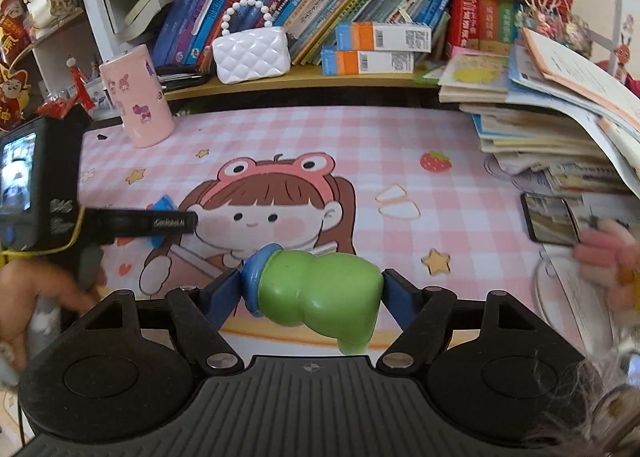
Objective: Organize objects
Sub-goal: 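Grasp the green toy part with the right gripper while the left gripper grasps the blue part, then carry the blue and green toy parts into the yellow box and release both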
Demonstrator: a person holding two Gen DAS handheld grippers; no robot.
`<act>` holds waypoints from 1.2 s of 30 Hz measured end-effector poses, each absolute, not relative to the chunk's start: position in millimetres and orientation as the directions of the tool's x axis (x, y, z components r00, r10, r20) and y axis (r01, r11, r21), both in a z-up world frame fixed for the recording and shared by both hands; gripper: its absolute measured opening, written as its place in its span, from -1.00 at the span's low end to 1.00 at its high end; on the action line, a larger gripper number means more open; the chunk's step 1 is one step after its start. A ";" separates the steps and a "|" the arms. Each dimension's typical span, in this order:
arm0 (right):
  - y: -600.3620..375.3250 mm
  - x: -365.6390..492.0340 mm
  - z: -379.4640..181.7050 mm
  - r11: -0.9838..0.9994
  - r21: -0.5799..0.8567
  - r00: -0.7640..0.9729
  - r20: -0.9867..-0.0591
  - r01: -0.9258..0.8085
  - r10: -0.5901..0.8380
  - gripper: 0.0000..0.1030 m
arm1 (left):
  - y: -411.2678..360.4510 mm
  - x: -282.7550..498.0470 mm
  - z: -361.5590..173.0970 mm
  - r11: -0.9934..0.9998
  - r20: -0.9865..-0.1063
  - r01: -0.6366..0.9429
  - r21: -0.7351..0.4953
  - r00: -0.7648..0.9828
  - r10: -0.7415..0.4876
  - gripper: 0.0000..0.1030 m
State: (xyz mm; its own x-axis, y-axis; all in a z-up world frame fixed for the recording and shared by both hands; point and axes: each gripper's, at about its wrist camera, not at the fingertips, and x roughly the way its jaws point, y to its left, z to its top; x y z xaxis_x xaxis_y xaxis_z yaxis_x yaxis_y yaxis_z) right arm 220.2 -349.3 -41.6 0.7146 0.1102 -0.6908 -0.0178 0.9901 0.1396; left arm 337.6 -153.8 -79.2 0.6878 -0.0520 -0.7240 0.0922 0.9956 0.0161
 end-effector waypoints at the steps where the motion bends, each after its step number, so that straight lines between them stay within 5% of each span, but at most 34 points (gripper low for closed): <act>1: -348.8 217.1 -42.3 0.990 0.140 0.712 -0.694 -0.013 0.108 0.43 | -152.5 337.3 -78.5 0.995 -0.723 0.095 0.008 0.688 -0.060 -0.35; 18: -314.4 171.8 -39.8 0.991 0.129 0.705 -0.699 -0.040 0.119 0.43 | -119.9 252.0 -18.6 0.981 -0.642 0.164 -0.100 0.743 -0.189 -0.41; 36: -229.9 90.3 -43.9 0.989 0.092 0.663 -0.734 -0.118 0.147 0.43 | -38.5 91.8 -18.0 0.987 -0.655 0.137 -0.086 0.739 -0.160 -0.41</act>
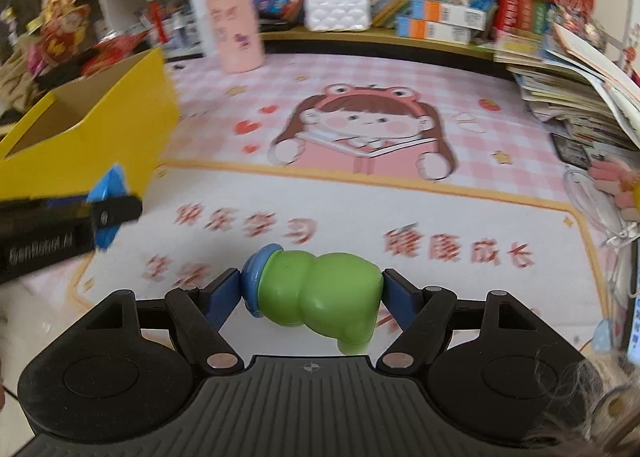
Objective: Organize objects
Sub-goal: 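Carry the blue and green toy parts into the yellow box and release both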
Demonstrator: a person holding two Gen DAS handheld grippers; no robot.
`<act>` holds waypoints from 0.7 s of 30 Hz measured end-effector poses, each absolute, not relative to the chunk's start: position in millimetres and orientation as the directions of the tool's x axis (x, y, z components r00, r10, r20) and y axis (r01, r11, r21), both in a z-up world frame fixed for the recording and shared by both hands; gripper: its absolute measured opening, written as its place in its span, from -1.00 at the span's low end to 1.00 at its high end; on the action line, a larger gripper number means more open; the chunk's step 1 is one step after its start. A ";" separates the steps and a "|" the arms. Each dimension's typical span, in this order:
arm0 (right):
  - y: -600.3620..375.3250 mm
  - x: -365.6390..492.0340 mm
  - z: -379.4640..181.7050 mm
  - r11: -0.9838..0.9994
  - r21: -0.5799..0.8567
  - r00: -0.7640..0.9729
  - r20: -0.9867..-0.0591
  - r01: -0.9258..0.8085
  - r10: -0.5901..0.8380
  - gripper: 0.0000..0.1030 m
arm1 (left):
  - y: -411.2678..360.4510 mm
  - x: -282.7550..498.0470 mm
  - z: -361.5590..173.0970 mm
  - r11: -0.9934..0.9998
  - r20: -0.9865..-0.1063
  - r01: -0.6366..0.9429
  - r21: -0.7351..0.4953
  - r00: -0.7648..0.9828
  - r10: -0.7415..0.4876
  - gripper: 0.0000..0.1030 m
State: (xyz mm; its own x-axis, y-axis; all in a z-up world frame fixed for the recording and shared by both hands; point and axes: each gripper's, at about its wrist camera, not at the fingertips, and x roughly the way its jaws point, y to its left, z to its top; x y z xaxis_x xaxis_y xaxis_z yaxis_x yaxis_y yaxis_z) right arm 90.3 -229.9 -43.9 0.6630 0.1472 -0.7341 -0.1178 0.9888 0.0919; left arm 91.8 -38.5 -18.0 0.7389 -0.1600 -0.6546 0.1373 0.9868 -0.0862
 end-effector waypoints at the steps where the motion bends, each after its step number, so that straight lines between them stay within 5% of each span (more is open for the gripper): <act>1: -222.2 85.6 -44.3 0.987 0.088 0.659 -0.736 -0.135 0.156 0.43 | -32.0 83.1 -20.4 0.988 -0.664 0.124 -0.089 0.732 -0.151 -0.41; 21: -93.9 33.1 -39.0 0.938 0.102 0.631 -0.716 -0.331 0.300 0.43 | 80.8 3.5 -19.6 0.998 -0.669 -0.022 -0.063 0.743 -0.026 -0.41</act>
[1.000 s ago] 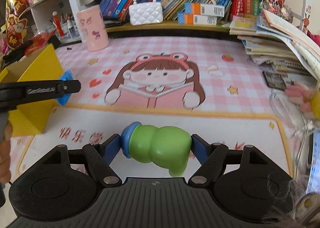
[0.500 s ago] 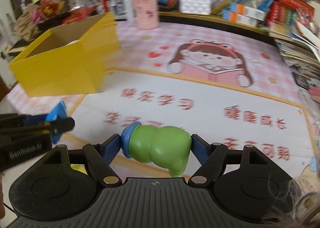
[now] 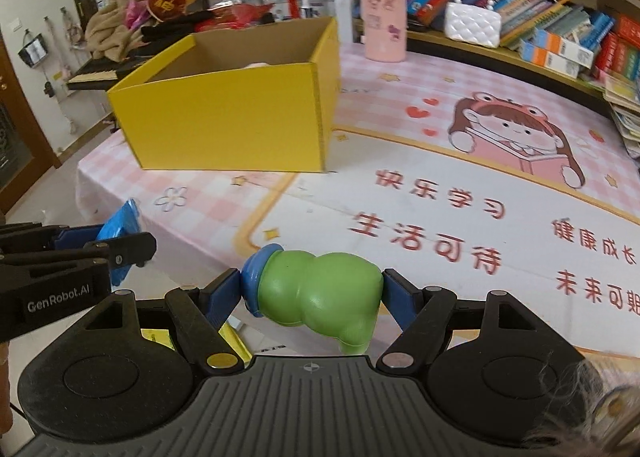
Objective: Organize objects
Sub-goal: 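Carry the blue and green toy parts into the yellow box and release both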
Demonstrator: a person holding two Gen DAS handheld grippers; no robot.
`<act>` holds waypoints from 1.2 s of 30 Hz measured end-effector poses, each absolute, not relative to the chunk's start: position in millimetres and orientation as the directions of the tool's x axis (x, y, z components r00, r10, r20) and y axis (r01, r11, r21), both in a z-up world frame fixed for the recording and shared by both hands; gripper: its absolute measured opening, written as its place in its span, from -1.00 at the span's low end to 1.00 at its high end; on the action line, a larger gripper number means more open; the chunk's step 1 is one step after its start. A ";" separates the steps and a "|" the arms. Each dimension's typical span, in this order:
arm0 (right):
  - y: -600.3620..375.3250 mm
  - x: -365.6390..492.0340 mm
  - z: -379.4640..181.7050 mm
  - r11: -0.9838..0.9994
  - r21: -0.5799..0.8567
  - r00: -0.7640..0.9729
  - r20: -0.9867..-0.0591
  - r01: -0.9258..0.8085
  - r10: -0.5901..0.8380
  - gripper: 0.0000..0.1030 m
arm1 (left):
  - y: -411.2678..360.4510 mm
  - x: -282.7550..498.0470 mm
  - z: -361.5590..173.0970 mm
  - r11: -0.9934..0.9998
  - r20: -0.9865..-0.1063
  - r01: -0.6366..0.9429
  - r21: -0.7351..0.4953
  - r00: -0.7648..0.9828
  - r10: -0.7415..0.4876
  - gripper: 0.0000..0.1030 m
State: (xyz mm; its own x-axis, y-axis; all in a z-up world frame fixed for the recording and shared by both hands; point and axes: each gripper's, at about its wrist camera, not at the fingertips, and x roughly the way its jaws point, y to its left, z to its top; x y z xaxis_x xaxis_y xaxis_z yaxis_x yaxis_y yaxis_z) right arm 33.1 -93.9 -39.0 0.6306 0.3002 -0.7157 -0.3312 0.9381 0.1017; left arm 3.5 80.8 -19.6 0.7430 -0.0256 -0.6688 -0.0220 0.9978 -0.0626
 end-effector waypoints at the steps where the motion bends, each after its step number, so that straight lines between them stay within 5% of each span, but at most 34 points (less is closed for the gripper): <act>1: -89.0 31.8 -38.2 0.937 0.097 0.633 -0.713 -0.335 0.301 0.43 | 84.5 2.4 -19.0 0.998 -0.665 -0.024 -0.063 0.747 -0.024 -0.41; 11: -51.8 34.6 -22.9 0.926 0.063 0.675 -0.667 -0.371 0.316 0.43 | 120.9 12.5 6.6 0.998 -0.559 -0.036 -0.052 0.829 0.001 -0.41; 22: -15.5 121.1 40.0 0.911 -0.075 0.825 -0.460 -0.405 0.328 0.43 | 143.5 88.2 51.2 0.996 -0.408 -0.058 -0.063 0.912 0.028 -0.42; 28: 6.5 173.9 37.4 0.884 -0.151 0.825 -0.454 -0.442 0.335 0.43 | 147.9 133.9 43.4 0.992 -0.451 -0.090 -0.084 0.891 0.043 -0.42; 36: 16.3 220.4 4.3 0.868 -0.146 0.741 -0.599 -0.474 0.304 0.43 | 148.1 167.1 11.7 0.992 -0.556 -0.116 -0.048 0.828 0.070 -0.42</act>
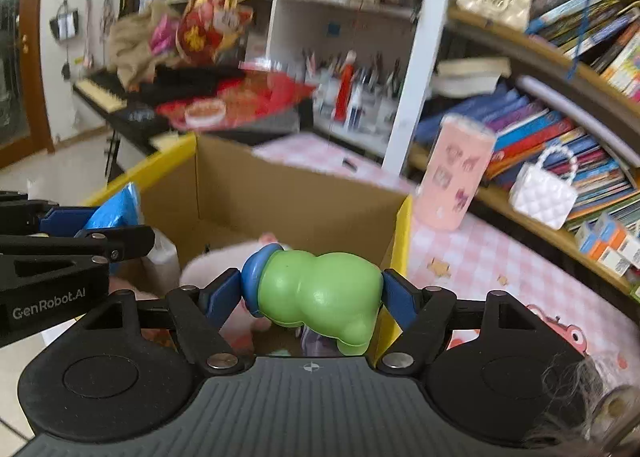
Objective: Organize objects
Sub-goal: 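Carry the blue and green toy parts into the yellow box and release both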
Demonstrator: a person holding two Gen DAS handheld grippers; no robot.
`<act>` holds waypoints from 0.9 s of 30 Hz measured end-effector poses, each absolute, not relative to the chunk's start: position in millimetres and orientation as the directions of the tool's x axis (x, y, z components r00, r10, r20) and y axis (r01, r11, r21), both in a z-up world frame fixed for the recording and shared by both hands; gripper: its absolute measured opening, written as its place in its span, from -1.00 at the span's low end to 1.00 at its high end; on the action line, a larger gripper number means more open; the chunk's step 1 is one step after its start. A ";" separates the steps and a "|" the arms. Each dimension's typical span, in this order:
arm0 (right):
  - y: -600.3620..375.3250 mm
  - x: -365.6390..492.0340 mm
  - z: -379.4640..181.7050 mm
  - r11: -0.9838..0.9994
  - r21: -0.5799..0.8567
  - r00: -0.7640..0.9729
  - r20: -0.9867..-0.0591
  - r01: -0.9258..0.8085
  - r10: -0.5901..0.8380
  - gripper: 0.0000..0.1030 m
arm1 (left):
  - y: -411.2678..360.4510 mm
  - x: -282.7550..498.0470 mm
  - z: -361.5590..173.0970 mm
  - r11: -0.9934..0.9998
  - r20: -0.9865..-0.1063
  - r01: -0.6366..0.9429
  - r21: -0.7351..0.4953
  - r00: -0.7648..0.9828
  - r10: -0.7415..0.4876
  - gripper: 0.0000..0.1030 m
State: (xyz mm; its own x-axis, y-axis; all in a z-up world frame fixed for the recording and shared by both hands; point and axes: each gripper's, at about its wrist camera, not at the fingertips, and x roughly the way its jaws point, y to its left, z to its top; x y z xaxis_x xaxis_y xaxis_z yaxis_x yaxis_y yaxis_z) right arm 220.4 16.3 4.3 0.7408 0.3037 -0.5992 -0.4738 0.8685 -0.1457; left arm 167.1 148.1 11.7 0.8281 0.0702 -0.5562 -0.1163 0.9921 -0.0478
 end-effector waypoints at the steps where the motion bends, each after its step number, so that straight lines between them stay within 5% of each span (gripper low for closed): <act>1: 18.7 222.6 1.2 0.863 -0.156 0.730 -0.616 -0.480 0.295 0.43 | 147.6 169.7 8.4 0.992 -0.568 -0.117 -0.042 0.820 0.072 -0.41; 15: 31.4 241.0 -18.8 0.825 -0.195 0.670 -0.693 -0.530 0.266 0.43 | 146.9 178.8 -2.9 0.993 -0.597 -0.116 -0.019 0.798 0.081 -0.37; 22: 9.9 219.6 5.2 0.850 -0.185 0.732 -0.617 -0.492 0.290 0.56 | 149.4 160.4 23.6 0.992 -0.526 -0.126 -0.017 0.845 0.098 0.41; 27: -23.3 191.6 30.0 0.898 -0.105 0.785 -0.536 -0.427 0.310 0.65 | 140.6 140.0 50.1 0.993 -0.453 -0.112 -0.038 0.888 0.083 0.73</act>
State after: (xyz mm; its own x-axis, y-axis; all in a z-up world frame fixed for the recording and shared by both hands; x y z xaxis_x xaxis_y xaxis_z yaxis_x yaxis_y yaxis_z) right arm 191.6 -23.3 30.0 0.7851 0.3105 -0.5359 -0.4268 0.8983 -0.1048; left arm 140.0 140.6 50.1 0.8876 0.0827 -0.4532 -0.1121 0.9930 -0.0382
